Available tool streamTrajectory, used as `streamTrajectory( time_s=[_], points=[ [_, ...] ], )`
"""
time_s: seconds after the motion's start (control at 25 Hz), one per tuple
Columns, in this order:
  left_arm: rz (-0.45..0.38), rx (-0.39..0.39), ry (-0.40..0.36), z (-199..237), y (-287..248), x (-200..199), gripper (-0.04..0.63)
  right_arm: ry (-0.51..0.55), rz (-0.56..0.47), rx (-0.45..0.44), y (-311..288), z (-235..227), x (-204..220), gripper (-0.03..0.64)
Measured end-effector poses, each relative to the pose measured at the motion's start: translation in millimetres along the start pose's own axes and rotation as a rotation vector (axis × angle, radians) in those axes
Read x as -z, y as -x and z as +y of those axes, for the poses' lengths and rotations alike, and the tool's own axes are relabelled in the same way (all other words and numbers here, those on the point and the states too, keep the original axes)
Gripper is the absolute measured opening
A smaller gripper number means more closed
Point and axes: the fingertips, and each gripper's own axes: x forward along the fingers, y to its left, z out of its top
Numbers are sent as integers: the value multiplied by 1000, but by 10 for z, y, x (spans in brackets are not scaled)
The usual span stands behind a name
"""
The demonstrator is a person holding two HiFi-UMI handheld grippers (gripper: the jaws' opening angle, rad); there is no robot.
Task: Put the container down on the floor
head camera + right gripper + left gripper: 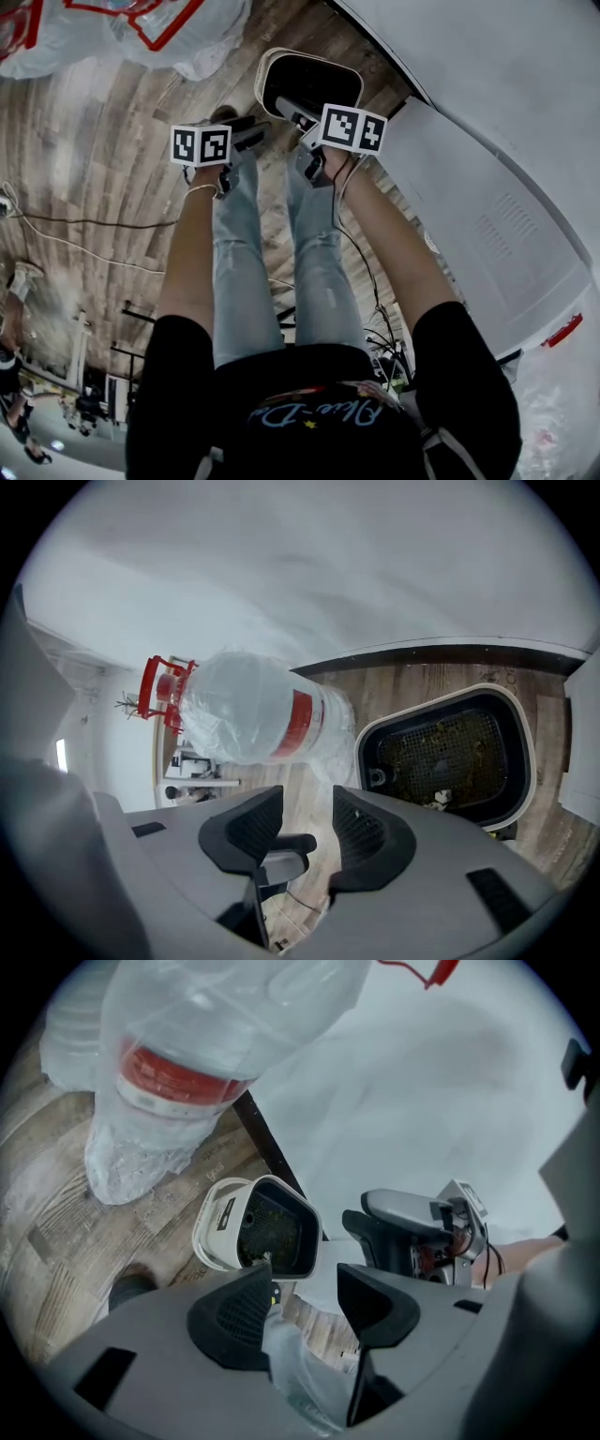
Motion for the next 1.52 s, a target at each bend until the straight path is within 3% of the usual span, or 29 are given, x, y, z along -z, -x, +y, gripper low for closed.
streamTrajectory(
  time_s=[0.2, 0.36, 0.44, 0.56, 0.68, 0.8, 0.92, 1.12, 1.28, 1.52],
  points=[
    [-60, 34, 1, -161, 106, -134, 206, -11, -23, -2, 121, 76, -41, 153],
    [-115, 60, -21, -338, 225, -258, 206, 13, -56, -16, 251, 253, -106, 11],
    [-149, 91, -31, -463, 287, -310, 182, 12, -62, -34, 319, 355, -123, 2],
    [-205, 132, -27, -656, 417, -426, 92, 0, -38, -43, 426, 491, -115, 0],
    [-259, 140, -55, -820, 579, -544, 37, 64, -66, -45, 600, 662, -201, -1],
    [-303, 109, -91, -972, 738, -642, 13, 70, -126, -55, 830, 821, -328, -2],
    [-360, 132, -118, -1252, 925, -724, 8, 96, -175, -74, 1074, 1022, -430, -2],
    [-408, 169, -219, -1735, 1257, -881, 6, 169, -268, -89, 1461, 1433, -608, -2],
    [-439, 150, -316, -2158, 1542, -940, 6, 216, -329, -59, 1822, 1686, -637, -2],
    [-485, 76, -607, -2871, 1904, -936, 6, 312, -376, -81, 2336, 2135, -608, -2]
  ],
)
